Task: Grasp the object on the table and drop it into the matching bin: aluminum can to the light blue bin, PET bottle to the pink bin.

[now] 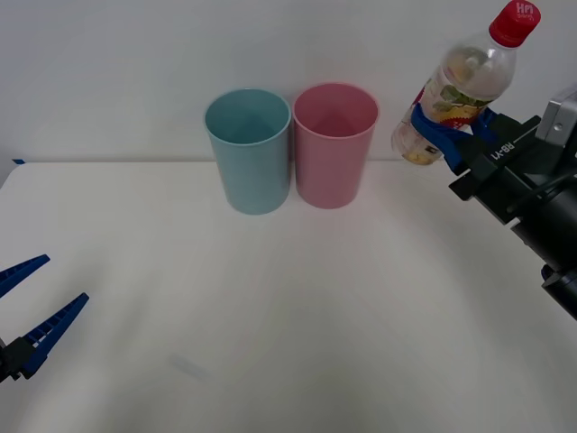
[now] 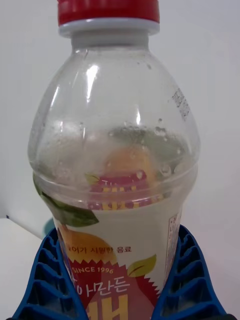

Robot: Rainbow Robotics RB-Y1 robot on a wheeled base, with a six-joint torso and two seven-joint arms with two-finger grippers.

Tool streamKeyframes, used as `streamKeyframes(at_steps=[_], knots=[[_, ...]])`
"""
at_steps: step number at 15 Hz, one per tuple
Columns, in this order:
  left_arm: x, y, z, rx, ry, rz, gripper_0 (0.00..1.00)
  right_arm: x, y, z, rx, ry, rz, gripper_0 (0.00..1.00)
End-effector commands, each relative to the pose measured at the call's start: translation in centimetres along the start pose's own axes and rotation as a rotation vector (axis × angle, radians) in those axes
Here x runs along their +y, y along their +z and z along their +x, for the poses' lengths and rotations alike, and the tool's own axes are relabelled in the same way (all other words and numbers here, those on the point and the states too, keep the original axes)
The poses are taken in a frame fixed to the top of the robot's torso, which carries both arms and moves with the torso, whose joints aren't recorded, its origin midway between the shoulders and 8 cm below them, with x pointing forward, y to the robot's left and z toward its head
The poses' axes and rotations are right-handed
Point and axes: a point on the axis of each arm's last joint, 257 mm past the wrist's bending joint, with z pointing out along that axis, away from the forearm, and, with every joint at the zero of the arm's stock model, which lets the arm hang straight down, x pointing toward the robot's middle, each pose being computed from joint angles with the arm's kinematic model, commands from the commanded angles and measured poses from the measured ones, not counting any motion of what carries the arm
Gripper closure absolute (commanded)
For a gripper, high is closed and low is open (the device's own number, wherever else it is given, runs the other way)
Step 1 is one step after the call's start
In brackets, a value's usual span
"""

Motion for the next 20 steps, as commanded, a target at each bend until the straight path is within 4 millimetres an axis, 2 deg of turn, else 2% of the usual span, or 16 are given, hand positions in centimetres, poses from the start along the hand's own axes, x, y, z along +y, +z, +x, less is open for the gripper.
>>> streamKeyframes(at_steps=[1, 5, 11, 17, 20], knots=[[0.0, 0.0, 0.0, 0.000, 0.000, 0.000, 0.00, -1.7, 1.1, 1.3, 0.023, 0.016, -0.003, 1.00], [0.0, 0.0, 0.0, 0.000, 0.000, 0.000, 0.00, -2.0, 3.4, 2.7, 0.052, 0.002, -0.077, 1.00], [0.0, 0.0, 0.0, 0.000, 0.000, 0.000, 0.00, -2.5, 8.9, 4.1, 0.096, 0.021, -0.164, 1.00], [0.0, 0.0, 0.0, 0.000, 0.000, 0.000, 0.00, -3.4, 14.8, 6.0, 0.150, 0.033, -0.156, 1.00], [0.0, 0.0, 0.0, 0.000, 0.000, 0.000, 0.00, -4.2, 16.4, 6.6, 0.170, 0.047, -0.144, 1.00]])
